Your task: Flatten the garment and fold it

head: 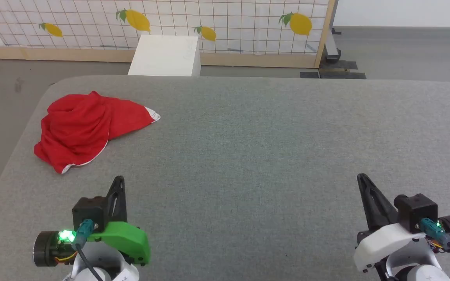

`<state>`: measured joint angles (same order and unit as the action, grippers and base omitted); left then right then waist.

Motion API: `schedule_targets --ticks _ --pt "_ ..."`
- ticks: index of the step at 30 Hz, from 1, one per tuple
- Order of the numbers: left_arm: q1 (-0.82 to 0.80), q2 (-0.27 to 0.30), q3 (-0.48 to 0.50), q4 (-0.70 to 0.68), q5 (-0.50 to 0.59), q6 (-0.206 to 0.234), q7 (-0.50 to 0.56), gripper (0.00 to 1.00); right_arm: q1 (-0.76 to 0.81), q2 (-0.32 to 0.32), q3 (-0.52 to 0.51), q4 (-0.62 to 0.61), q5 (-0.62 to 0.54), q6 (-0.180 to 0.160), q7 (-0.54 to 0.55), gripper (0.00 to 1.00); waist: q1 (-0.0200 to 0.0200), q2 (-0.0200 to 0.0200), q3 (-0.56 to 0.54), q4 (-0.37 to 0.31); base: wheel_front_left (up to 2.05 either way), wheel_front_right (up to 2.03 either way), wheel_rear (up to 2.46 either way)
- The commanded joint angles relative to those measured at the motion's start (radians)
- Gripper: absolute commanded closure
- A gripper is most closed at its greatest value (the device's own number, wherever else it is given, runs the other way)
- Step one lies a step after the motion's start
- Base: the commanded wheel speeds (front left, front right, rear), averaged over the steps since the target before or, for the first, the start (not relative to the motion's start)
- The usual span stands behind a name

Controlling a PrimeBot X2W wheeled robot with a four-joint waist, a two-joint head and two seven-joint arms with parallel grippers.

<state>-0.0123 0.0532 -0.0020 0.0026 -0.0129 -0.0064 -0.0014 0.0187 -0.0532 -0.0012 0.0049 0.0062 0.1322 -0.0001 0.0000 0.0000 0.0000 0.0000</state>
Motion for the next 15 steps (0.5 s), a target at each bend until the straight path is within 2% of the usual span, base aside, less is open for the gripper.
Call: schedule_targets --ticks 1,15 --pt "0.012 -0.003 0.002 -0.003 0.013 0.006 0.001 1.00 -0.019 0.003 0.001 -0.005 -0.006 -0.002 0.000 1.00 0.0000 0.0000 0.000 0.000 0.00 0.00 0.00" --pt "0.012 -0.003 0.002 -0.003 0.013 0.006 0.001 1.00 -0.019 0.003 0.001 -0.005 -0.006 -0.002 0.000 1.00 0.0000 0.0000 0.000 0.000 0.00 0.00 0.00"
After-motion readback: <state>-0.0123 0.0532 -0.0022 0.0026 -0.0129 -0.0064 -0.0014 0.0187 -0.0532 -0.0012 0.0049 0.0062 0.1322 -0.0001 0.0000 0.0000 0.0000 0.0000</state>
